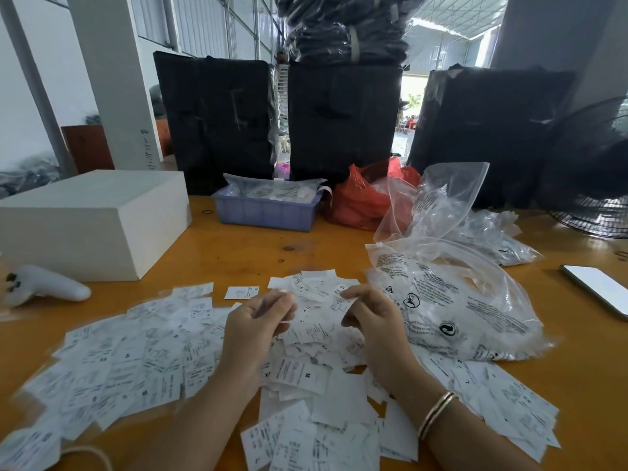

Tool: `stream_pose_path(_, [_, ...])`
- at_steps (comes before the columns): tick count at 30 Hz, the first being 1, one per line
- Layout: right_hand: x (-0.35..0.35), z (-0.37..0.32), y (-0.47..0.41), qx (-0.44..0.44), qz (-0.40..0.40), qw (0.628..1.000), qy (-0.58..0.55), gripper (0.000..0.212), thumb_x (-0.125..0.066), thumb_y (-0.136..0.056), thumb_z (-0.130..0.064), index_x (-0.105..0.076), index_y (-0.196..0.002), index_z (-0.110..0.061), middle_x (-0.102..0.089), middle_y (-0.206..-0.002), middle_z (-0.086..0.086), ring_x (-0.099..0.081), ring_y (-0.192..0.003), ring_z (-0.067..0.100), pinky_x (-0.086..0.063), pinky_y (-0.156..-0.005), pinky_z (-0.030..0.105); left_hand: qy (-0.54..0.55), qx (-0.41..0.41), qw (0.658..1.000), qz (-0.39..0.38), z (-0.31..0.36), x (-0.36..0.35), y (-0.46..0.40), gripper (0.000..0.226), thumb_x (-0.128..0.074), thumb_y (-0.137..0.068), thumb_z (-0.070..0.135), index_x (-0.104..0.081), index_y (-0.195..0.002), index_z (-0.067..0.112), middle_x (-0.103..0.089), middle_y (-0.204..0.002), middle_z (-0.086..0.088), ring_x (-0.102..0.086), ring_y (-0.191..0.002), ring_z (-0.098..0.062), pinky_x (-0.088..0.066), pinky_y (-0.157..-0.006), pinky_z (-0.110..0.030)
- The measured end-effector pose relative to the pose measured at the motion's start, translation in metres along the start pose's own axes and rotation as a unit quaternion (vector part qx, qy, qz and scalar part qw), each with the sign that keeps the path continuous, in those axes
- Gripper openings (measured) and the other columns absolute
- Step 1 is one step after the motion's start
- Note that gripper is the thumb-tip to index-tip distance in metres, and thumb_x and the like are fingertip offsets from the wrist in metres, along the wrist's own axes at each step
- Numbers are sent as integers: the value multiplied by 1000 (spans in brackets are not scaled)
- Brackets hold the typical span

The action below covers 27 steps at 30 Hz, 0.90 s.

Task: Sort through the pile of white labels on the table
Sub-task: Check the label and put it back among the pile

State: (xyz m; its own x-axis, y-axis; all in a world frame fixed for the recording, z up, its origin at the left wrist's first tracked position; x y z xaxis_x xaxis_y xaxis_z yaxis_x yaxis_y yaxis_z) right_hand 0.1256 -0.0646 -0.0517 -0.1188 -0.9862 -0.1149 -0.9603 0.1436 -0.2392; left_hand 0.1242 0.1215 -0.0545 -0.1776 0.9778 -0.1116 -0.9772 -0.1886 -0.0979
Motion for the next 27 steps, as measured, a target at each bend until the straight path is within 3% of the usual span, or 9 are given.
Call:
stream_pose_path(2, [-3,2,0,-14,-26,999,-42,39,-44,-93,5,-70,-76,-18,-65,-77,5,-64,-67,17,-52,-64,24,2,9,1000,-1,-1,-2,1,11,-70,-80,31,-72,-84,21,-73,-77,8,-68,-74,-5,-51,-59,-16])
stream_pose_path(5, [-7,2,3,-16,-64,994,-91,32,-44,-95,-2,-68,-76,-12,-65,-78,3,-63,-71,17,-52,-66,26,-14,10,1000,-7,-1,-4,0,14,-69,-80,37,-72,-84,24,-72,-76,12,-66,-70,-1,-48,-60,-16])
stream_pose_path(9, [-8,0,6,11,-54,995,82,18,-59,-90,-30,-65,-84,-14,-64,-70,-7,-60,-68,12,-51,-63,22,-60,-18,996,-56,0,-8,3,13,-64,-88,23,-73,-89,33,-70,-77,17,-65,-68,-3,-50,-57,-16])
stream_pose_path(11, [-16,-3,11,40,-87,978,183,11,-61,-88,-33,-64,-83,-24,-60,-60,-12,-50,-53,4,-41,-49,18,-92,-28,990,-99,1,-13,6,23,-60,-91,16,-72,-94,36,-70,-79,16,-66,-72,-4,-53,-60,-18])
stream_pose_path(14, [-25,-3,14,56,-108,963,242,7,-63,-88,-32,-64,-83,-28,-60,-60,-8,-43,-46,0,-34,-44,16,-137,-55,978,-149,2,-20,10,31,-58,-92,11,-62,-107,39,-72,-84,14,-68,-76,-3,-54,-61,-15])
stream_pose_path(16, [-20,-4,11,49,-78,969,229,13,-64,-88,-25,-64,-76,-29,-58,-59,-7,-44,-46,1,-36,-45,17,-136,-53,981,-127,1,-18,9,28,-63,-89,17,-59,-106,40,-73,-86,13,-69,-76,-2,-53,-60,-15])
stream_pose_path(21, [-11,-6,9,7,-58,991,119,13,-68,-86,-21,-66,-74,-21,-53,-65,8,-43,-60,16,-35,-53,29,23,27,998,-52,-2,-7,1,18,-70,-74,33,-70,-90,24,-74,-85,7,-69,-77,-6,-50,-64,-21])
stream_pose_path(24, [-15,-5,9,5,-78,989,128,13,-69,-86,-19,-67,-73,-22,-49,-63,9,-39,-54,16,-32,-48,20,22,16,997,-69,-2,-8,2,5,-67,-81,28,-72,-84,27,-73,-91,8,-67,-86,-7,-48,-72,-24])
stream_pose_path(27, [-16,-2,9,-12,-89,991,95,12,-69,-85,-18,-69,-75,-25,-49,-69,11,-42,-63,20,-37,-55,31,55,7,996,-70,-2,-9,2,7,-61,-88,21,-66,-91,18,-74,-97,4,-68,-92,-8,-47,-79,-28])
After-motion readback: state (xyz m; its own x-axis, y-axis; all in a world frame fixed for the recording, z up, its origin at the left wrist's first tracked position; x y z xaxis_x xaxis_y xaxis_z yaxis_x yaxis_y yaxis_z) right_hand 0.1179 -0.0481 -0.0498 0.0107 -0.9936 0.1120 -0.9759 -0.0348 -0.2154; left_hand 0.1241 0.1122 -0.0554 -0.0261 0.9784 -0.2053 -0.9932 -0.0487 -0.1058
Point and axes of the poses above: each hand's wrist, its own y-axis away from the middle knuckle, its own x-axis out of the back of the hand, z = x × y, the point moved 5 cm from there along -y, towards the middle knuckle
